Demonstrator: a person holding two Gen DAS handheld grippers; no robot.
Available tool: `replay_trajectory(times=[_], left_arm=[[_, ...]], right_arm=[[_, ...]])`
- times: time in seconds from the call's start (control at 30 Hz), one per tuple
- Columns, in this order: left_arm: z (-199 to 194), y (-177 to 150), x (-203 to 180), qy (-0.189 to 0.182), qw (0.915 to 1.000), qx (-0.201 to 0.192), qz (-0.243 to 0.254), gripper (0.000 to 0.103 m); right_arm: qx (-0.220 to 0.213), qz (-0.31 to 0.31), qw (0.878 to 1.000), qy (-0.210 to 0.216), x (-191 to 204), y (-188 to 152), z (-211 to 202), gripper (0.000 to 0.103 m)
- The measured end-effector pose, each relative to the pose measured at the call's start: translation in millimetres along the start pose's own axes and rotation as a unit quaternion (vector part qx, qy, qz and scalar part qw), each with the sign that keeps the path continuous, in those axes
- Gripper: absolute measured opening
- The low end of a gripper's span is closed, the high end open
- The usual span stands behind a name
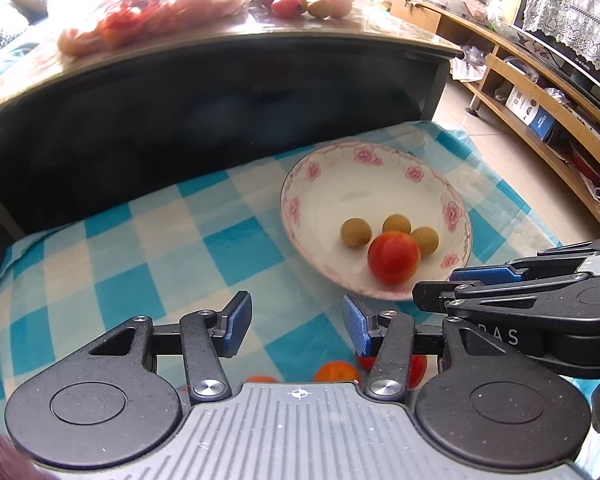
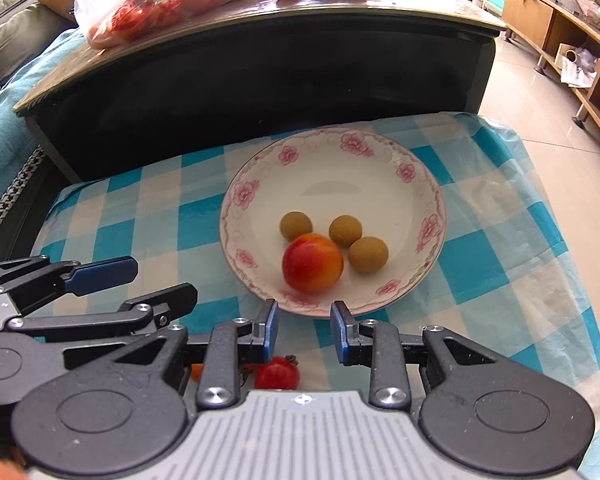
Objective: Organize fruits
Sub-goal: 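Open both tools wide and lift them away from the bowl, then move the right tool to a cherry tomato while the left tool approaches a tangerine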
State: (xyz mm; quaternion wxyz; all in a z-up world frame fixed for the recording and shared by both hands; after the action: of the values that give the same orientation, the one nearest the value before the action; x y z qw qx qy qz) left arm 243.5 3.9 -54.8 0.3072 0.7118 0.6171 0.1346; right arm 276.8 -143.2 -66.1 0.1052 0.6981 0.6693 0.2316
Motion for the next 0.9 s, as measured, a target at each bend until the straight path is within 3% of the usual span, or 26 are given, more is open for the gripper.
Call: replay_trajectory(times=[0.53, 0.73, 0.9], left_arm=[[-8, -28, 11, 0.003, 0.9996, 0.021, -0.017, 0.058], [-13, -34, 20, 0.004, 0.9995, 0.018, -0.026, 0.063], [-15, -41, 31, 0.020, 0.9992, 0.022, -0.027, 0.062]], right_arm=[[0.016, -0.004, 1.000, 0.012, 19, -23, 1, 0.033], [0.017, -0.009, 1.000, 0.023, 27, -25, -1, 0.034], [0.018, -0.011, 0.999, 0.036, 33, -30, -4, 0.036]])
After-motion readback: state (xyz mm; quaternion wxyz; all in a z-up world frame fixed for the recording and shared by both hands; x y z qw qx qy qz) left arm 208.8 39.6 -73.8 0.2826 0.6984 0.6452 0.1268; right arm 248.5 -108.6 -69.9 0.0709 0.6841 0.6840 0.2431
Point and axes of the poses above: each gripper's, at about its wrist camera, not at the fingertips, and z roughly the way its jaws point, x to its left, y to its top, the point moved 10 cm from there along z, roughly the way its jaws point, and after that the axes turned 9 degrees about -y, right-handed, at the moved point
